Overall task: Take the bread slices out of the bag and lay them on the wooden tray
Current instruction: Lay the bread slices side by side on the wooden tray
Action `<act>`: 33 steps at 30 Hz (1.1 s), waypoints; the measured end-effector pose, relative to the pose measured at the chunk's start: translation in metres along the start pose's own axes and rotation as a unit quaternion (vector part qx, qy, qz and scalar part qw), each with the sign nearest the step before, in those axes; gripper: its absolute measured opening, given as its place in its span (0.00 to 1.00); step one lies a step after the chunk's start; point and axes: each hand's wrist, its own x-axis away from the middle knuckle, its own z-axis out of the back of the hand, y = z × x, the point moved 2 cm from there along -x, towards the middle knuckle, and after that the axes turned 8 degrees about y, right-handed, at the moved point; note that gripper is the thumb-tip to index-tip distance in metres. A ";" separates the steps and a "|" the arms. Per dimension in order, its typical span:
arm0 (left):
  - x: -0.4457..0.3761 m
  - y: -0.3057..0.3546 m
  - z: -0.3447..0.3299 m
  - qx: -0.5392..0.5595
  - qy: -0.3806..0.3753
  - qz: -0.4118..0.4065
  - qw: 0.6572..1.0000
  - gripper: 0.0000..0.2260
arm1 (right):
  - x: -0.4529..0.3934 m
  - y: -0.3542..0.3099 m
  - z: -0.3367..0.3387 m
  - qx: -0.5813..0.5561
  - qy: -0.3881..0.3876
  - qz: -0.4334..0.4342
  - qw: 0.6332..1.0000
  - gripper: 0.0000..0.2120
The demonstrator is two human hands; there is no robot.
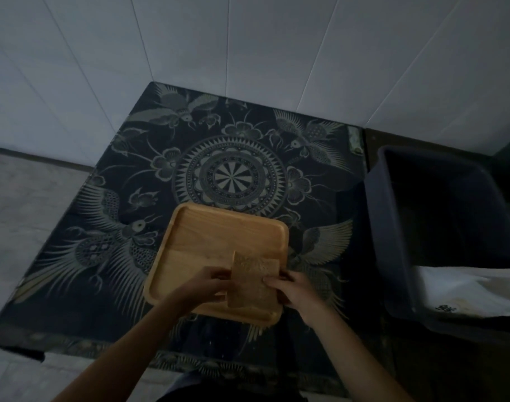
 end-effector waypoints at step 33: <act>0.023 -0.012 -0.033 -0.025 0.284 -0.058 0.957 0.10 | -0.006 0.023 0.010 0.008 0.006 0.054 0.998 0.10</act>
